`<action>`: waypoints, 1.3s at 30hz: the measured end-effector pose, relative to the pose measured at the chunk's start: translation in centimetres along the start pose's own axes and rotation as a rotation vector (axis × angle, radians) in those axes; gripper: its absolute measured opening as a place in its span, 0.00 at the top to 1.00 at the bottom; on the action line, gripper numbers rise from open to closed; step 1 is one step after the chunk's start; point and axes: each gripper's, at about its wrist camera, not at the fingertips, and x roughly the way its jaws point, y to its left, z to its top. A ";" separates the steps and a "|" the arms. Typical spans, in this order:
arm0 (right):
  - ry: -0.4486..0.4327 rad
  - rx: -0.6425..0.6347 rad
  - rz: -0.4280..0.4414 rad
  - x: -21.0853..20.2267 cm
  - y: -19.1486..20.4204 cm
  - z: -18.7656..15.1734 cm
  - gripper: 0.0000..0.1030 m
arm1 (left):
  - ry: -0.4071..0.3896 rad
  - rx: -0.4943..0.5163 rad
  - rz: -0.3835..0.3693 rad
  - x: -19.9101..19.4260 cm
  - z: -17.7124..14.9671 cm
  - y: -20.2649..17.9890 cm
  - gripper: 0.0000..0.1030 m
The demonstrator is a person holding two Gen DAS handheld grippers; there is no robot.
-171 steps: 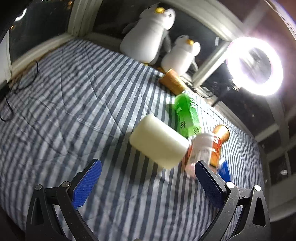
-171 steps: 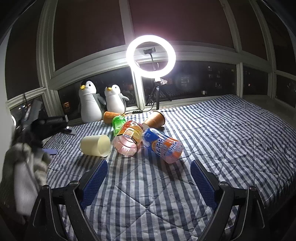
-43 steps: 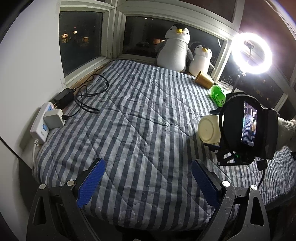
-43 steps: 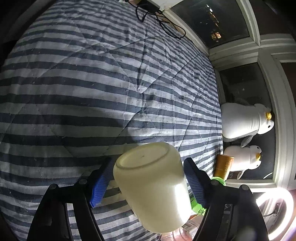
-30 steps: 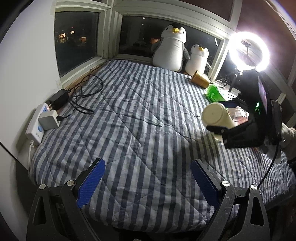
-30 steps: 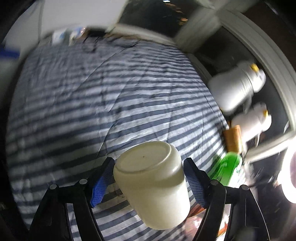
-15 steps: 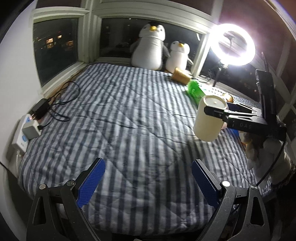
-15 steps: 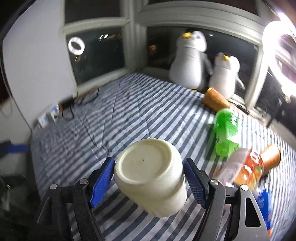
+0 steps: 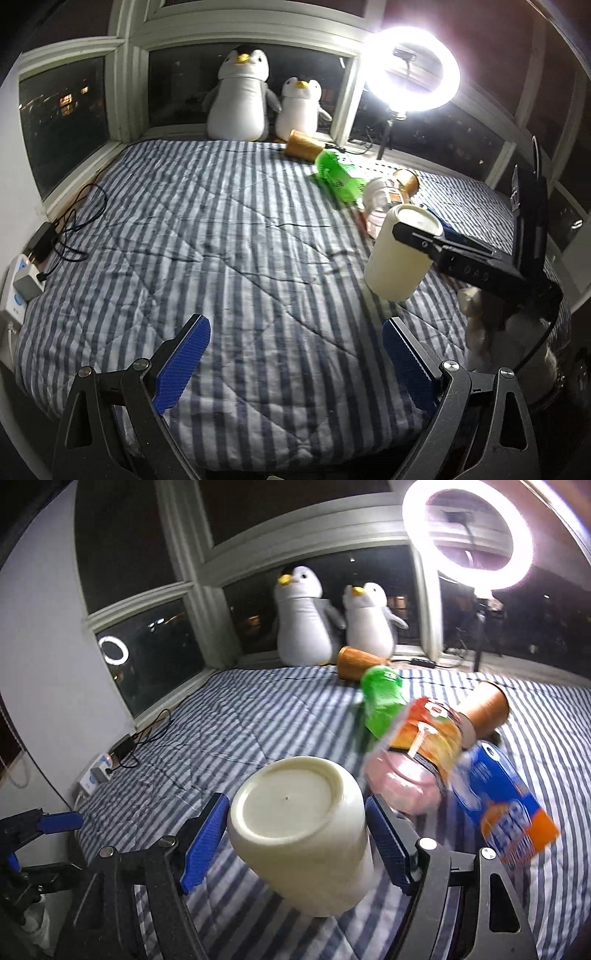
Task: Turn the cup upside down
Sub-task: 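Lower the cream cup rim-down onto the bedspread with the right tool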
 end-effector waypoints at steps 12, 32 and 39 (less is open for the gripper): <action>-0.032 0.017 -0.065 -1.5 -1.0 -2.2 0.30 | -0.003 0.033 -0.007 -0.3 -0.5 -1.7 0.07; 0.008 -0.029 -0.189 -2.0 0.3 -3.2 0.30 | -0.035 0.056 0.010 -1.0 -0.9 -2.1 0.07; -0.001 -0.049 -0.190 -2.8 0.9 -3.1 0.22 | -0.038 0.062 0.006 -1.2 -1.0 -2.4 0.06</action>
